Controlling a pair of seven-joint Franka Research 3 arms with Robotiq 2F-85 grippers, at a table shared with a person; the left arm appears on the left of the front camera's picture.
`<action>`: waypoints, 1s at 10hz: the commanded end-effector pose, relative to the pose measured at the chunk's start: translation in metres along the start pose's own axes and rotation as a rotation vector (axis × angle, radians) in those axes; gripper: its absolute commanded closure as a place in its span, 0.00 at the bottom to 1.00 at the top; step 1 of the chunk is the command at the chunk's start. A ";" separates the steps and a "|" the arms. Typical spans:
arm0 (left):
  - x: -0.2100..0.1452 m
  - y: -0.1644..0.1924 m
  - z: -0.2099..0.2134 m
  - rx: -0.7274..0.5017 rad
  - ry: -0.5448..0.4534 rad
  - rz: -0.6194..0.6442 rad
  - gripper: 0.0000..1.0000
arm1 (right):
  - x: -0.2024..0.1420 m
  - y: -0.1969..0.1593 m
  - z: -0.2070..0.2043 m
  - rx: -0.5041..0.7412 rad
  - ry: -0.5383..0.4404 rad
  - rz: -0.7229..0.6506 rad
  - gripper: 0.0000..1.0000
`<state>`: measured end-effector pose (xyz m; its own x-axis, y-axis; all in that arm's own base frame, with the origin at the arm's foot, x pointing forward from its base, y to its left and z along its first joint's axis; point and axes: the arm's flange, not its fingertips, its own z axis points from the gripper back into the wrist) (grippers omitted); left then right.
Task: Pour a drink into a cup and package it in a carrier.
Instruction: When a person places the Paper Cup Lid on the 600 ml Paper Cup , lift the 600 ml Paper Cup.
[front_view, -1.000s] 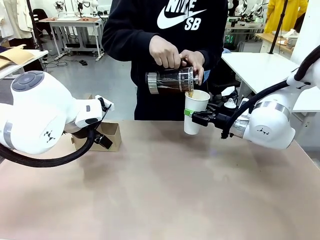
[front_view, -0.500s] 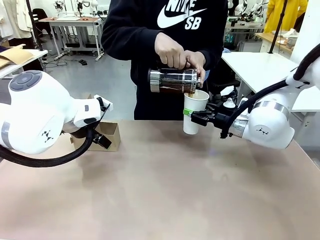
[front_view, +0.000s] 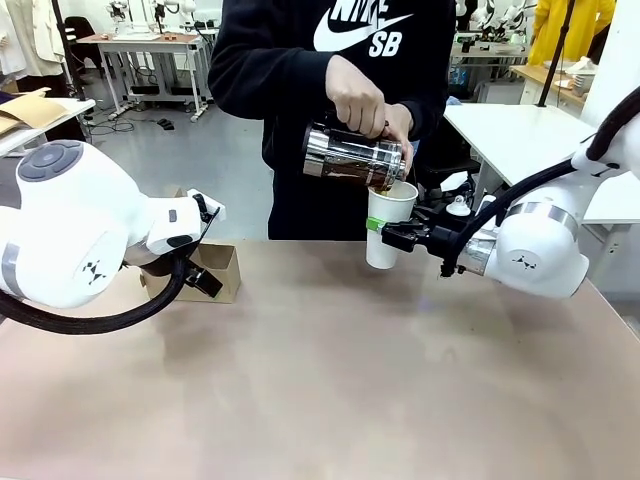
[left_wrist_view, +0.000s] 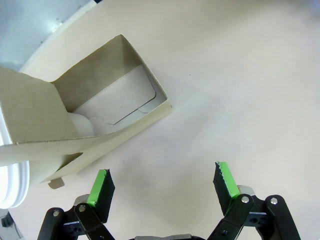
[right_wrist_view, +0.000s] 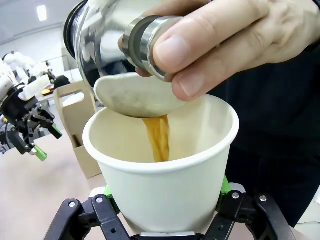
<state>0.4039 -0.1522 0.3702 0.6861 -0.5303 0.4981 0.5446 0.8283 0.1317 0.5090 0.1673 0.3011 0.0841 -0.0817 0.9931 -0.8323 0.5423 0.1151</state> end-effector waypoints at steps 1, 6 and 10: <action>0.000 0.001 0.000 -0.001 -0.001 0.001 0.00 | 0.001 0.004 -0.003 -0.029 -0.004 0.022 0.19; 0.000 0.001 0.000 -0.001 -0.001 0.001 0.00 | 0.001 0.004 -0.003 -0.029 -0.004 0.022 0.19; 0.000 0.001 0.000 -0.001 -0.001 0.001 0.00 | 0.001 0.004 -0.003 -0.029 -0.004 0.022 0.19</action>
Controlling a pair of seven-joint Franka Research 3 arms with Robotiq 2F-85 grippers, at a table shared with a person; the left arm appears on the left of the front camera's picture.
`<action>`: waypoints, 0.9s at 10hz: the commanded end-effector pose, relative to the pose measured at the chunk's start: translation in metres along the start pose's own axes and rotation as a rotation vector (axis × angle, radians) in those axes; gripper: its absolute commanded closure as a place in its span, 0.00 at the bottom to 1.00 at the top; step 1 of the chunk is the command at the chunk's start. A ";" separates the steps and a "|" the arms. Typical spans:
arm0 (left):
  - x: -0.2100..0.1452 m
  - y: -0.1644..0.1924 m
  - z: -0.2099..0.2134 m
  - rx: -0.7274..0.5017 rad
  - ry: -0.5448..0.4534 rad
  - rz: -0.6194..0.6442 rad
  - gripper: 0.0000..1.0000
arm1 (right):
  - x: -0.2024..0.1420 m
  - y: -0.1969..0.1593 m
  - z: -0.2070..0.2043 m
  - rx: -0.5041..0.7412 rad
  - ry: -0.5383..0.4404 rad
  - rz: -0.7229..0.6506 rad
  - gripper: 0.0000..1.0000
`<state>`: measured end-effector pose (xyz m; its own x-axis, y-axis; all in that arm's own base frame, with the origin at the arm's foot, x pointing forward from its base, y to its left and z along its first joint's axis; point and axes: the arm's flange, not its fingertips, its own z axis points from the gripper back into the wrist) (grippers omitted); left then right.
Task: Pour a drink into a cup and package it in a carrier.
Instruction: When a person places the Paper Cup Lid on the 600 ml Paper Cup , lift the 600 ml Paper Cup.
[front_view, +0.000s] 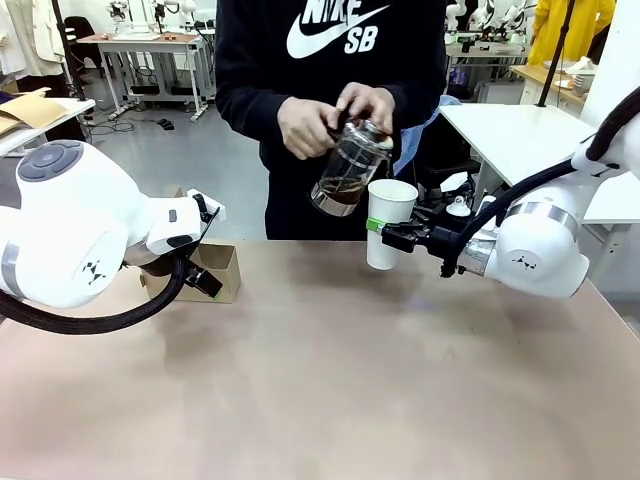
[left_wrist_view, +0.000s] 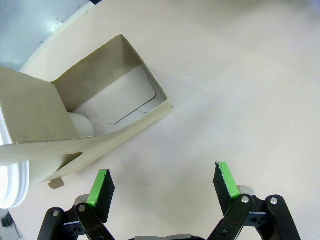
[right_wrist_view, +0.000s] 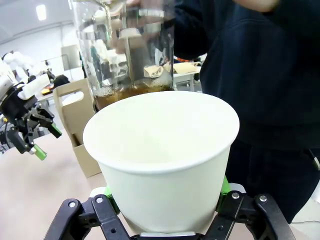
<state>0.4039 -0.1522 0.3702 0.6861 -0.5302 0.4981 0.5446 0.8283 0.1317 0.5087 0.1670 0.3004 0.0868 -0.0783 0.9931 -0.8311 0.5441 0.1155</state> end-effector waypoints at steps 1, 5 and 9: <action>0.000 0.001 0.000 -0.001 -0.001 0.001 0.00 | 0.002 0.004 -0.003 -0.027 -0.008 0.022 0.19; 0.000 0.001 0.000 -0.001 -0.001 0.001 0.00 | 0.002 0.004 -0.003 -0.027 -0.008 0.022 0.19; 0.000 0.001 0.000 -0.001 -0.001 0.001 0.00 | 0.002 0.004 -0.003 -0.027 -0.008 0.022 0.19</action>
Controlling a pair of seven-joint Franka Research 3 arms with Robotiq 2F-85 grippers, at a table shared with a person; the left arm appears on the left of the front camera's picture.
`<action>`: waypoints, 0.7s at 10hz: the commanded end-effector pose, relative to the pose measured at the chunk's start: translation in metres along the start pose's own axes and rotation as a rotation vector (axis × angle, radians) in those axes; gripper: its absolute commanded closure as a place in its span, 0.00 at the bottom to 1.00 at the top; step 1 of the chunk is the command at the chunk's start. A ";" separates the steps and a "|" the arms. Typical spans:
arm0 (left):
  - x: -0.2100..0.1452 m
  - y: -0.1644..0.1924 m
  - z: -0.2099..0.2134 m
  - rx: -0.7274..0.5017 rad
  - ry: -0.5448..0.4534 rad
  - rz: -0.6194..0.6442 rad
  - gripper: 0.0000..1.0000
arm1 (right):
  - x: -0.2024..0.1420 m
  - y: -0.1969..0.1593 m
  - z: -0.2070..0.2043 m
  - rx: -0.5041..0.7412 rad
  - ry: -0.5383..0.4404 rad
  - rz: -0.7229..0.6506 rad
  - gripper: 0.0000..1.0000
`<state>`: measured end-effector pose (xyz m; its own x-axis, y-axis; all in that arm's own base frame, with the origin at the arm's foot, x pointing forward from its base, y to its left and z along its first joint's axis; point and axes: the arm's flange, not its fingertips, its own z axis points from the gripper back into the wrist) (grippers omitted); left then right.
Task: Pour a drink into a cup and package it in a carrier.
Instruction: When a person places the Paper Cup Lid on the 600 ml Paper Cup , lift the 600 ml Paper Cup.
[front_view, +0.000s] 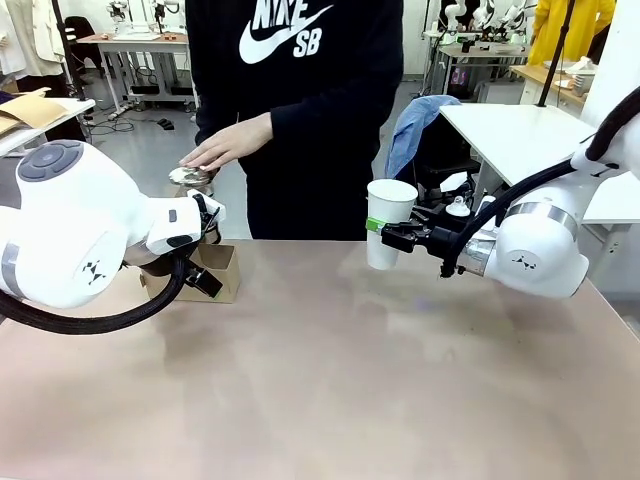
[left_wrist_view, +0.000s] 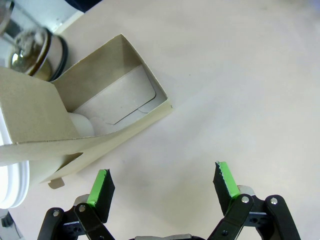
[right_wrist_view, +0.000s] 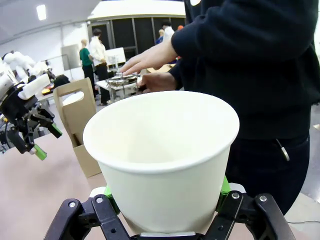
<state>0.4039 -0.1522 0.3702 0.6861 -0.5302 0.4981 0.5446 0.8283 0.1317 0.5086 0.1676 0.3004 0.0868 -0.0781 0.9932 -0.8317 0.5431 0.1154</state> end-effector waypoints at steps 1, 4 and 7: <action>0.000 0.001 0.000 -0.001 -0.001 0.001 0.00 | 0.002 0.003 -0.003 -0.028 -0.008 0.022 0.19; 0.000 0.001 0.000 -0.001 -0.001 0.001 0.00 | 0.002 0.003 -0.003 -0.028 -0.008 0.022 0.19; 0.000 0.001 0.000 -0.001 -0.001 0.001 0.00 | 0.002 0.003 -0.003 -0.028 -0.008 0.022 0.19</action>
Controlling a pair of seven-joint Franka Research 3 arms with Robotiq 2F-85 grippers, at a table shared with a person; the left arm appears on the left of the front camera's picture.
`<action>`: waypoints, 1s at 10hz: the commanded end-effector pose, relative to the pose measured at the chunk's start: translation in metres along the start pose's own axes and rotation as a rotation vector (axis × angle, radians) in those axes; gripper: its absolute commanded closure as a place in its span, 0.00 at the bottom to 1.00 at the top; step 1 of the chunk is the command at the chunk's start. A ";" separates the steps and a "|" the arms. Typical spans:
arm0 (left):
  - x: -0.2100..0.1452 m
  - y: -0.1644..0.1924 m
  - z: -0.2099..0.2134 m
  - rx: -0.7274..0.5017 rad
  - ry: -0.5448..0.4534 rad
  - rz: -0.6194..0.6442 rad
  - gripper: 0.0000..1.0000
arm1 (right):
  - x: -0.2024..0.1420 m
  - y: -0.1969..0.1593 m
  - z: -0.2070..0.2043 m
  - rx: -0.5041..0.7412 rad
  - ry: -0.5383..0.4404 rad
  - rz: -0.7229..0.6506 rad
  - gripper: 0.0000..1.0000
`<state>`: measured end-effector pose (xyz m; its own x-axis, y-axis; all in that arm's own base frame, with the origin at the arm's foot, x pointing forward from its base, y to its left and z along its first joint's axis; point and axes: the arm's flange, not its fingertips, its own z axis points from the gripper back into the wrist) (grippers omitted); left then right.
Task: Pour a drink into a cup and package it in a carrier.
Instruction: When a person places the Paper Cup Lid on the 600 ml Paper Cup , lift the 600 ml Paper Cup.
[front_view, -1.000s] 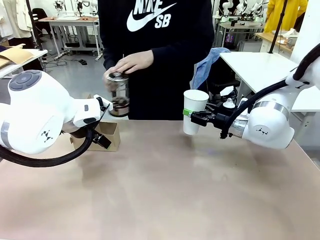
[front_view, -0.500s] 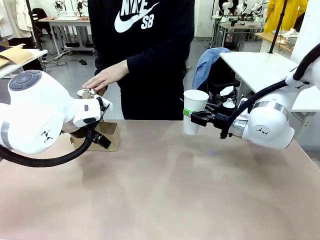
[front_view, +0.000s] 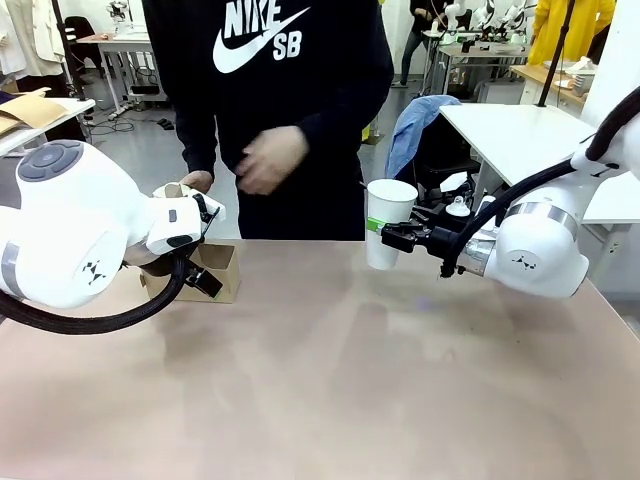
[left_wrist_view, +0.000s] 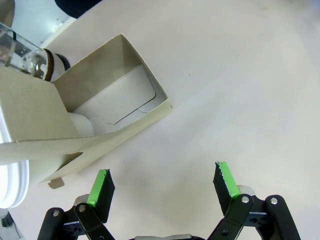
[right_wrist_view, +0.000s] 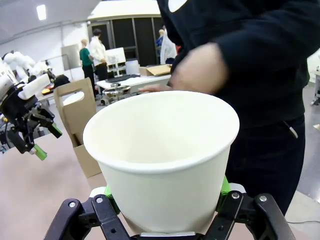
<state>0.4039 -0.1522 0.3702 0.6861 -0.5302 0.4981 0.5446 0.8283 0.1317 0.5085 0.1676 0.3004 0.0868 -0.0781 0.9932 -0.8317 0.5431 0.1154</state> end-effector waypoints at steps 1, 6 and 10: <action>0.000 0.001 0.000 -0.001 -0.001 0.001 0.00 | 0.002 0.003 -0.003 -0.028 -0.008 0.022 0.19; 0.000 0.001 0.000 -0.001 -0.001 0.001 0.00 | 0.002 0.003 -0.003 -0.028 -0.008 0.022 0.19; 0.000 0.001 0.000 -0.001 -0.001 0.001 0.00 | 0.002 0.003 -0.003 -0.028 -0.008 0.022 0.19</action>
<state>0.4039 -0.1522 0.3702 0.6861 -0.5302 0.4981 0.5446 0.8283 0.1317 0.5085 0.1677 0.3004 0.0868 -0.0780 0.9932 -0.8318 0.5430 0.1153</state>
